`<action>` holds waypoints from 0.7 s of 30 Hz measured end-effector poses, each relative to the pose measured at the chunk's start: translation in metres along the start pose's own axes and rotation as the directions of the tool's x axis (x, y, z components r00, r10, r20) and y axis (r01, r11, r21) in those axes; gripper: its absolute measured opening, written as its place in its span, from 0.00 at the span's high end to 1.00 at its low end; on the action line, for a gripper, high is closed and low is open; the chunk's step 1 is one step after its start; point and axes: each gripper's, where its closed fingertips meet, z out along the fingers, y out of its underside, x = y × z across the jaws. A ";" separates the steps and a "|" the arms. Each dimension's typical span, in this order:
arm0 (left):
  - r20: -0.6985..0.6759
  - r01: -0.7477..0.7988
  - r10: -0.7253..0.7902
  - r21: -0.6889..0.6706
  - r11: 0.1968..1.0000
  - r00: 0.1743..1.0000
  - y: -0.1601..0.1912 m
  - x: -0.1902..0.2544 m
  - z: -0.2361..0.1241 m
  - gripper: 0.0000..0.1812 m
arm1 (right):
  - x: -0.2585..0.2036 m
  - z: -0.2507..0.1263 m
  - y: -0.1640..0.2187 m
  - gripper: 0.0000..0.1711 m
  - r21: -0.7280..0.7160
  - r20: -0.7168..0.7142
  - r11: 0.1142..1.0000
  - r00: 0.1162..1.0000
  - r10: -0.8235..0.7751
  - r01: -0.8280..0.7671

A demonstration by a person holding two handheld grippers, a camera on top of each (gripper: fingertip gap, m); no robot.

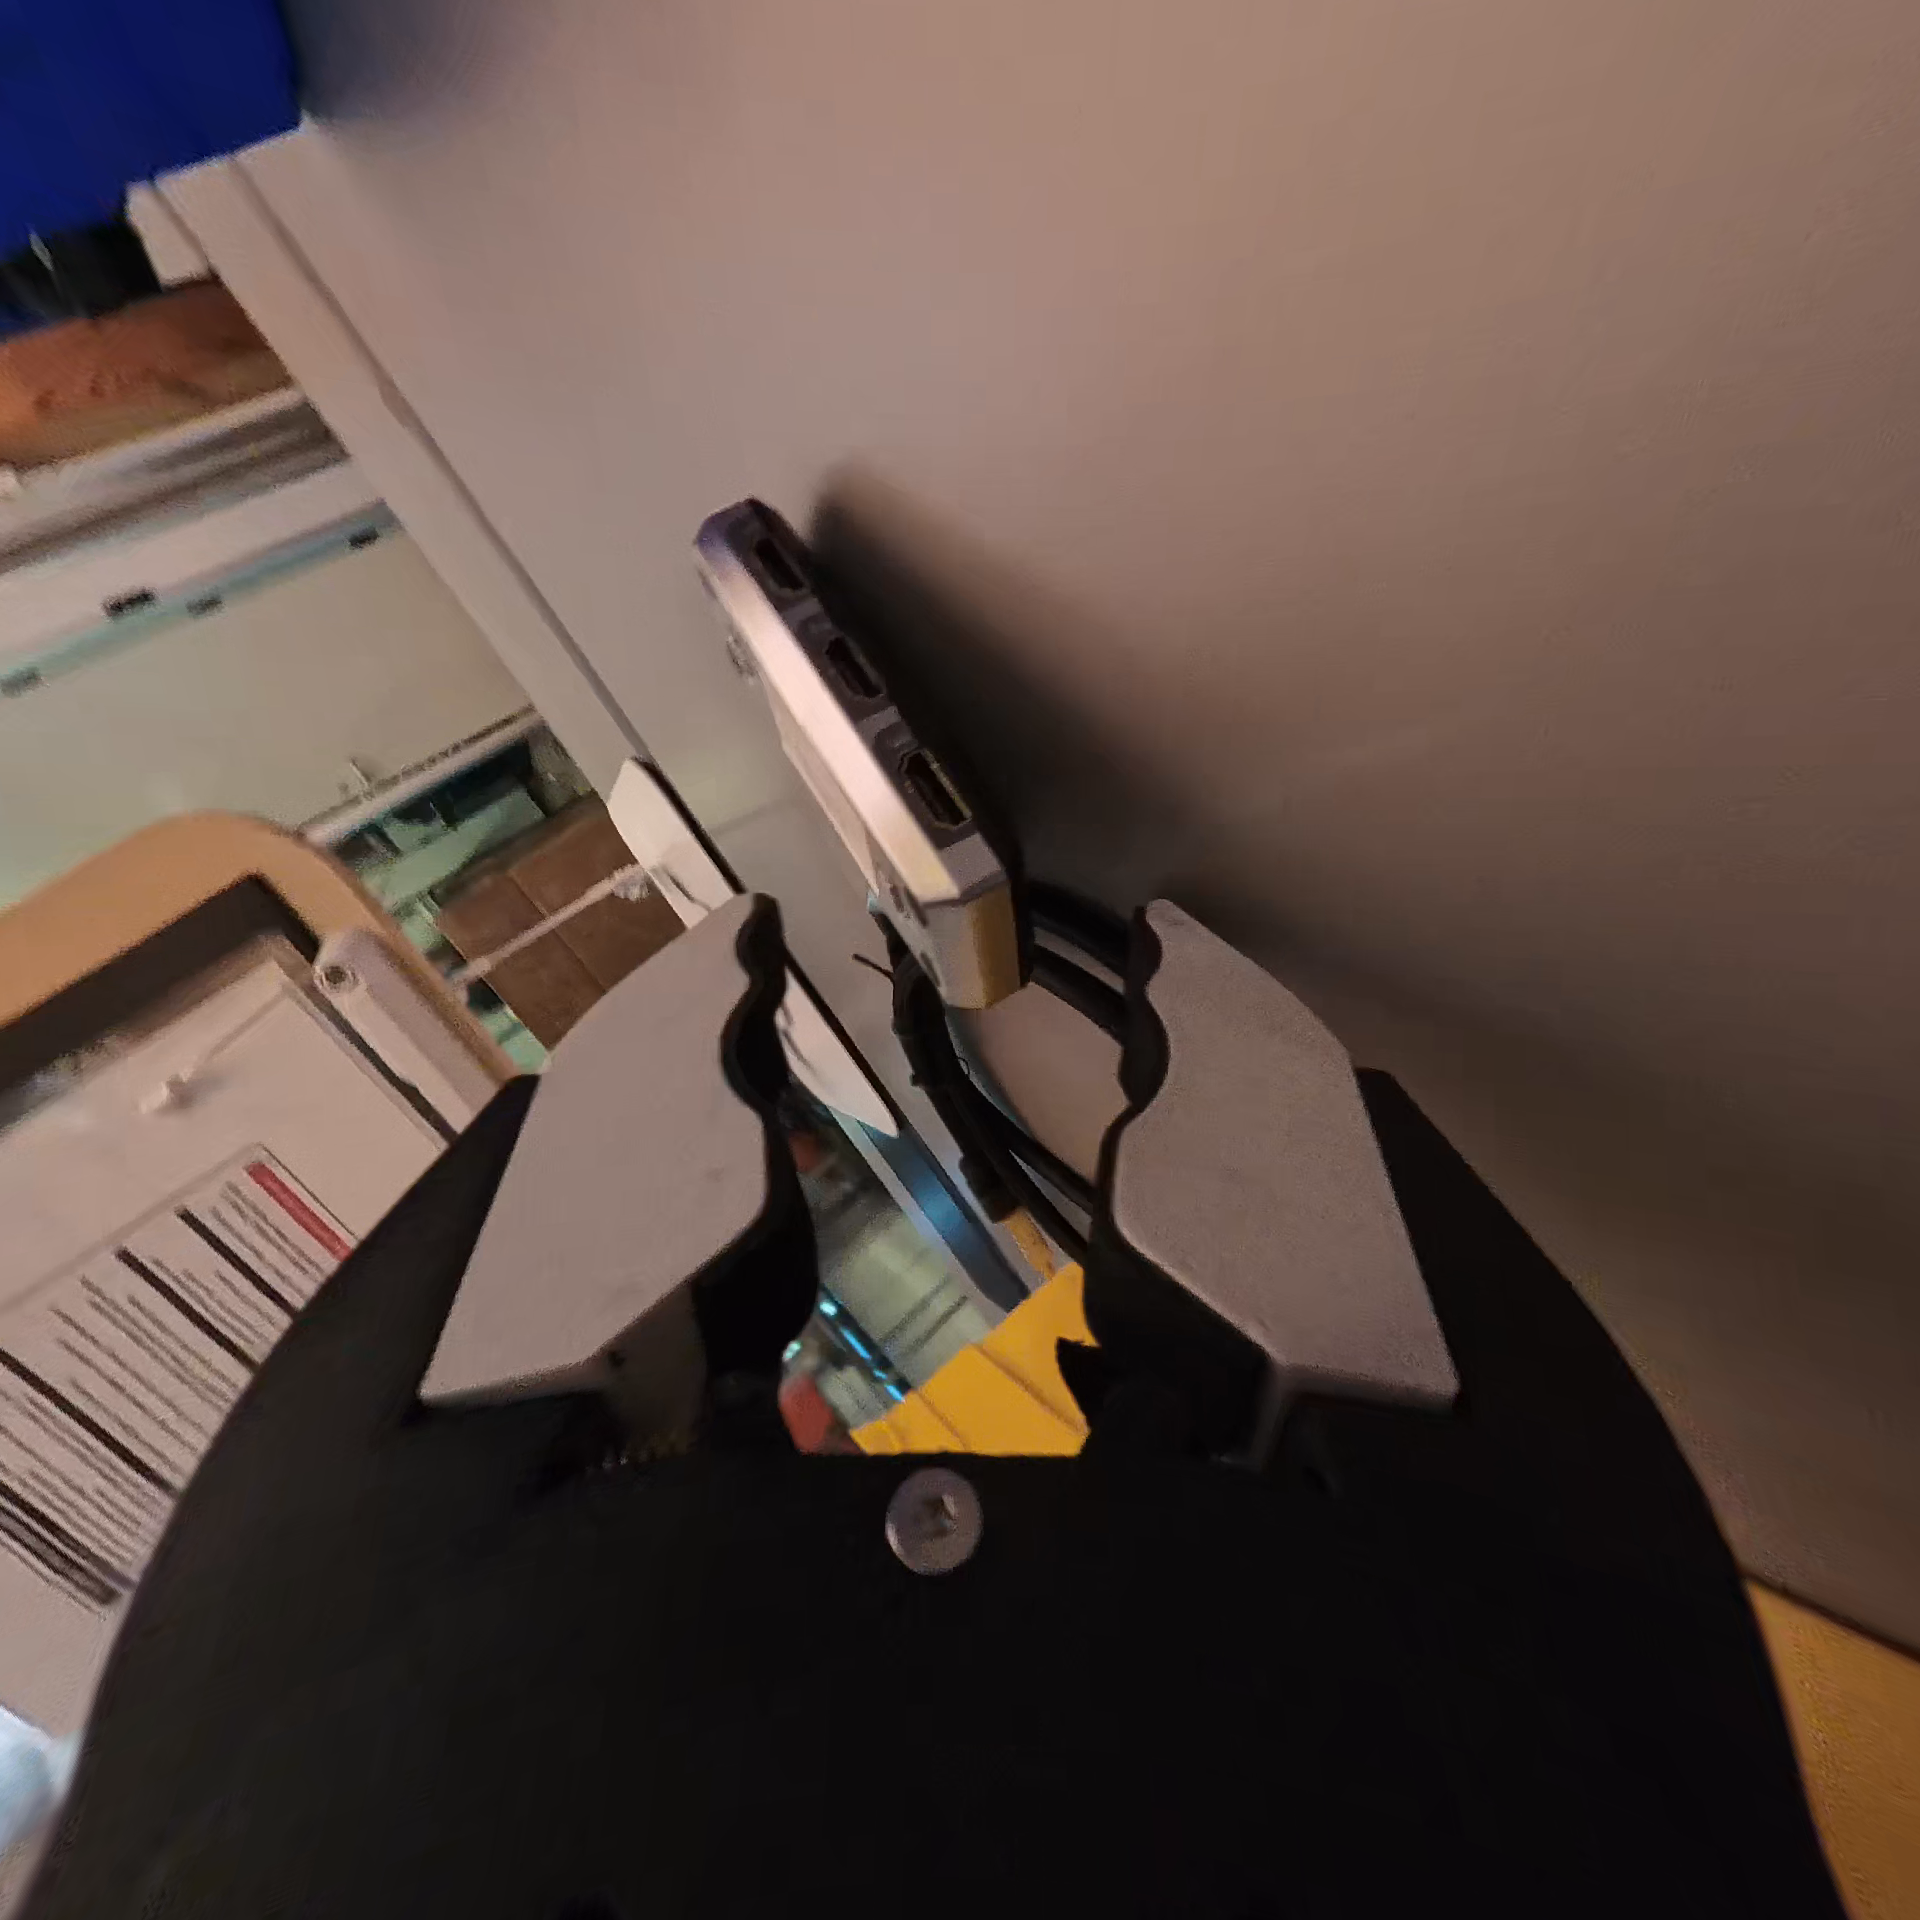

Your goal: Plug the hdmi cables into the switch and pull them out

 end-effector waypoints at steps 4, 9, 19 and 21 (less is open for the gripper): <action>0.007 -0.101 0.100 0.063 0.993 0.995 -0.006 -0.003 0.007 0.70 | -0.001 -0.001 0.001 0.96 -0.019 0.004 1.000 1.000 -0.023 0.023; 0.083 -0.172 0.166 0.078 0.982 0.983 -0.005 -0.016 0.018 0.67 | 0.001 -0.005 -0.001 0.96 -0.014 -0.002 0.999 1.000 -0.030 0.030; 0.120 -0.169 0.161 0.058 0.984 0.980 -0.005 -0.021 0.035 0.81 | 0.006 -0.010 0.000 0.96 -0.008 -0.012 1.000 1.000 -0.020 0.020; 0.116 -0.118 0.115 0.015 0.993 0.987 0.000 -0.029 0.039 0.83 | 0.006 -0.008 0.005 0.96 -0.026 -0.010 1.000 1.000 -0.017 0.017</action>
